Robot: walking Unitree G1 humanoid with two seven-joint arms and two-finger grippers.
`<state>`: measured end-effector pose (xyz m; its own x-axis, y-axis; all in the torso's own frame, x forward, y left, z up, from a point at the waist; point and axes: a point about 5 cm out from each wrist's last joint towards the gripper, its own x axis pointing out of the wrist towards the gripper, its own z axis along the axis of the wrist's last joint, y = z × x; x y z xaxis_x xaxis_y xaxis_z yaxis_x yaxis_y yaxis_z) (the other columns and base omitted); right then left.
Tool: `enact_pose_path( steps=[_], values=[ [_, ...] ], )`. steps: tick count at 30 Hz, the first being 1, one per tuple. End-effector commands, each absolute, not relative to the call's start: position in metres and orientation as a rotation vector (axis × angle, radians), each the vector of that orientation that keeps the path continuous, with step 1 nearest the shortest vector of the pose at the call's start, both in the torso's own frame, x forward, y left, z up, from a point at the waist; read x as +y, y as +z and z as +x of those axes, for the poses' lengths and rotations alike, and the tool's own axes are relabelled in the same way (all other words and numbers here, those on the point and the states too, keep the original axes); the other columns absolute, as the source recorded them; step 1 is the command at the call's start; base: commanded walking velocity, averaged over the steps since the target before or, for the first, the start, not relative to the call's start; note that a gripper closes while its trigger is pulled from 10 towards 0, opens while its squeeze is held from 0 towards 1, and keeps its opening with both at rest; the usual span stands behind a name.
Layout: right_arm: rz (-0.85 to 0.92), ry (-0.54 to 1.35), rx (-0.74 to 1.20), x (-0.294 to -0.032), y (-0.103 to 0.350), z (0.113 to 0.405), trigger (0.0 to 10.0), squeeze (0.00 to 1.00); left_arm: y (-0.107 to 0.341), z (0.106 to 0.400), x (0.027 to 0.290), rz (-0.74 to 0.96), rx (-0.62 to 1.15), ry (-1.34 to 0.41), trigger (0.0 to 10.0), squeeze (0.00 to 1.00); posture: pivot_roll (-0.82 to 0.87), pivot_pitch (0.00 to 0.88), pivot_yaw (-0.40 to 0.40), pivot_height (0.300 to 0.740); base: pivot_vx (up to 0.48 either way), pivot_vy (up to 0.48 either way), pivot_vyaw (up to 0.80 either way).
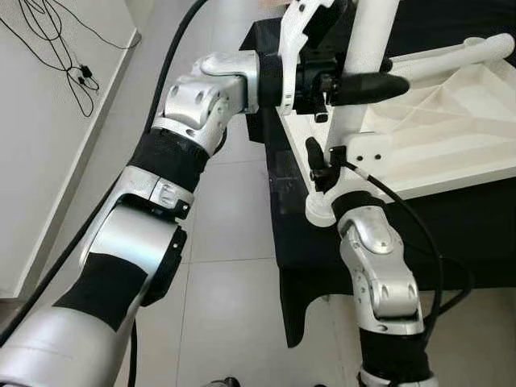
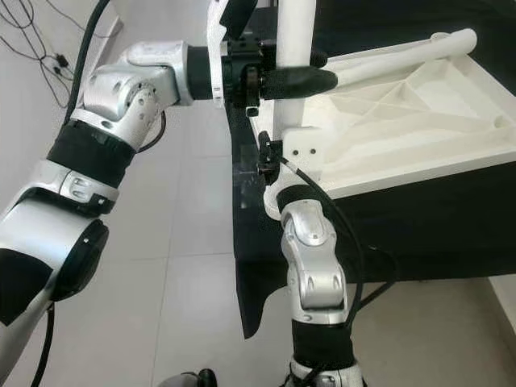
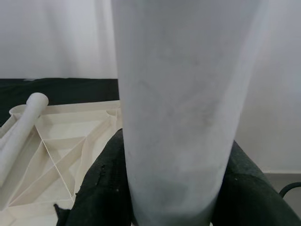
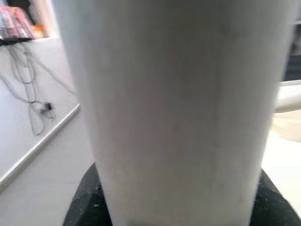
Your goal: Building children table
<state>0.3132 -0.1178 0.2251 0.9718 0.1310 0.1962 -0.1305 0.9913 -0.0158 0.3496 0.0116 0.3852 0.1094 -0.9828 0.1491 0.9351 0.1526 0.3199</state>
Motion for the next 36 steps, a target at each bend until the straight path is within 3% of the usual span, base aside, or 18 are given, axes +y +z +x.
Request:
enact_pose_path(
  steps=[1, 7, 16, 17, 18, 19, 26, 36],
  values=[
    [0.068, 0.229, 0.038, -0.125, 0.177, 0.323, 10.0, 1.00, 0.391, 0.348, 0.014, 0.154, -0.409, -1.406, 0.0, 0.00, 0.01, 0.232, 0.133, 0.740, 0.000, 0.000, 0.00],
    [-0.022, 0.342, -0.003, -0.147, 0.204, 0.351, 10.0, 1.00, 0.386, 0.344, 0.014, 0.117, -0.425, -1.410, 0.0, 0.00, 0.01, 0.232, 0.123, 0.740, 0.000, 0.000, 0.00],
    [-0.191, 0.574, -0.031, -0.149, 0.236, 0.373, 10.0, 1.00, 0.379, 0.344, 0.015, 0.098, -0.411, -1.411, 0.0, 0.00, 0.01, 0.226, 0.115, 0.740, 0.000, 0.000, 0.00],
    [-0.215, 0.642, -0.043, -0.147, 0.244, 0.379, 10.0, 0.26, 0.376, 0.344, 0.014, 0.099, -0.404, -1.420, 0.0, 0.00, 0.01, 0.226, 0.114, 0.740, 0.000, 0.000, 0.00],
    [-0.215, 0.642, -0.043, -0.147, 0.244, 0.379, 10.0, 0.26, 0.376, 0.344, 0.014, 0.099, -0.404, -1.420, 0.0, 0.00, 0.01, 0.226, 0.114, 0.740, 0.000, 0.000, 0.00],
    [-0.213, 0.716, -0.054, -0.145, 0.251, 0.382, 10.0, 0.00, 0.374, 0.343, 0.014, 0.100, -0.398, -1.429, 0.0, 0.00, 0.01, 0.224, 0.113, 0.740, 0.000, 0.000, 0.00],
    [-0.103, 1.007, -0.158, -0.137, 0.279, 0.383, 10.0, 0.00, 0.368, 0.341, 0.013, 0.095, -0.387, -1.439, 0.0, 0.00, 0.01, 0.225, 0.111, 0.740, 0.000, 0.000, 0.00],
    [-0.105, 1.187, -0.166, -0.132, 0.286, 0.382, 10.0, 0.00, 0.369, 0.341, 0.014, 0.088, -0.391, -1.431, 0.0, 0.00, 0.02, 0.224, 0.109, 0.740, 0.000, 0.000, 0.00]
  ],
)
